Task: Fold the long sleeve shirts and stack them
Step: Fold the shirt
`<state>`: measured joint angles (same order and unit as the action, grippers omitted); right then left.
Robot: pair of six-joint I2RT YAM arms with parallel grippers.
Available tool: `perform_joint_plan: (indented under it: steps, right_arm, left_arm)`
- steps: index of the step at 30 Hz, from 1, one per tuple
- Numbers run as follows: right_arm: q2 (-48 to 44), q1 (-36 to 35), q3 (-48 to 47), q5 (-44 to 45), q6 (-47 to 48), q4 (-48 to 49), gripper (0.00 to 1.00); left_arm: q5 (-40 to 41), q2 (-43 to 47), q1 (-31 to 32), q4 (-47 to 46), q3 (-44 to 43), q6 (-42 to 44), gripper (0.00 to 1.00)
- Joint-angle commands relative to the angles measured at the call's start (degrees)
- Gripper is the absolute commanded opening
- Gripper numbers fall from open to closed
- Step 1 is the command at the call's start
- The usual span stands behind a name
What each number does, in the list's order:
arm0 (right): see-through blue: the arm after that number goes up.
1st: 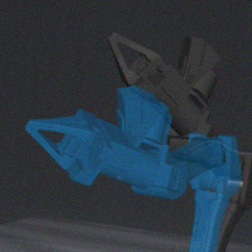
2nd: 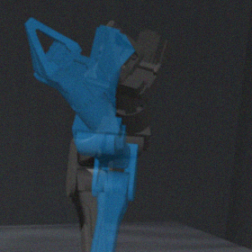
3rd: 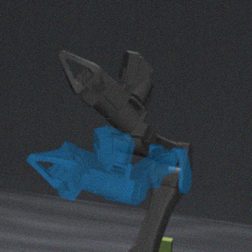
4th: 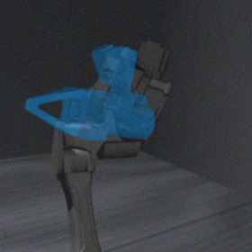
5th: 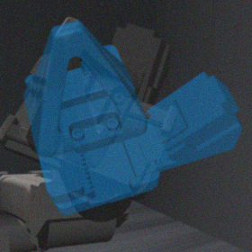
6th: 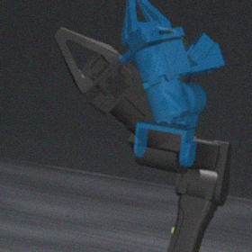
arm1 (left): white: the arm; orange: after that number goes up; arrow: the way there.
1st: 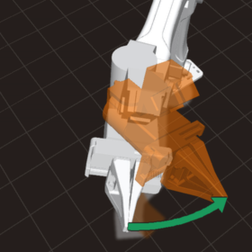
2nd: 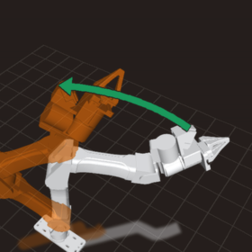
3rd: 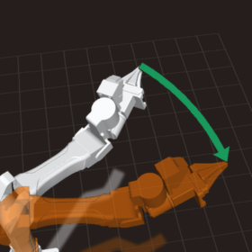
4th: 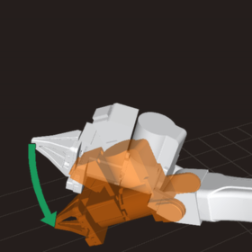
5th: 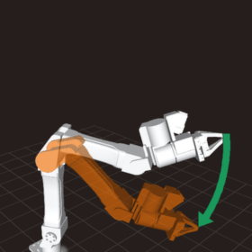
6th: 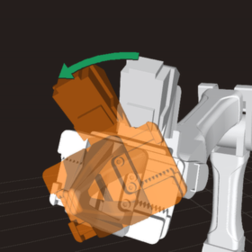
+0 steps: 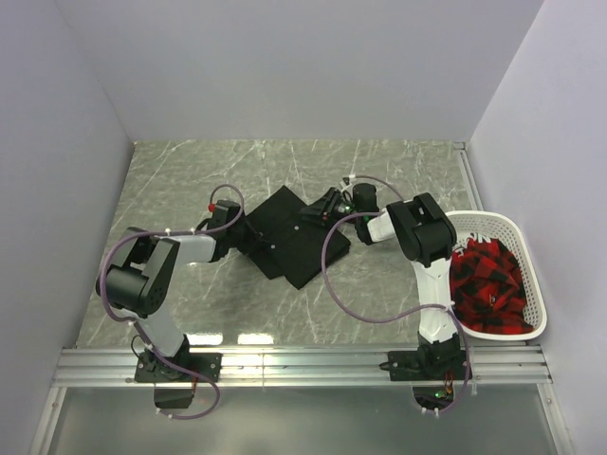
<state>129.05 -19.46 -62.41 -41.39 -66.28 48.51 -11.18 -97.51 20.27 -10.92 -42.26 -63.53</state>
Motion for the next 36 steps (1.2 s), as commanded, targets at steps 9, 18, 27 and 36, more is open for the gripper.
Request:
perform_joint_plan:
  steps: [9, 18, 27, 36]
  right_arm:
    - [-7.94, -0.57, -7.43, 1.66, 5.29, -6.76, 0.42]
    - [3.28, -4.27, -23.35, 3.15, 0.46, -8.61, 0.42]
    - [11.13, -5.32, -27.86, 9.56, -2.28, -14.75, 0.42]
    - [9.73, -4.88, -26.18, 9.32, -2.62, -13.64, 0.43]
  left_arm:
    - [-0.07, -0.48, 0.12, 1.25, 2.1, 0.77, 0.01]
    - [0.28, 0.75, 0.56, 2.31, 1.74, 1.92, 0.01]
    - [-0.16, 2.06, 1.52, 1.87, 4.29, 1.92, 0.01]
    - [-0.07, 4.08, 1.7, 2.13, 5.7, 1.56, 0.01]
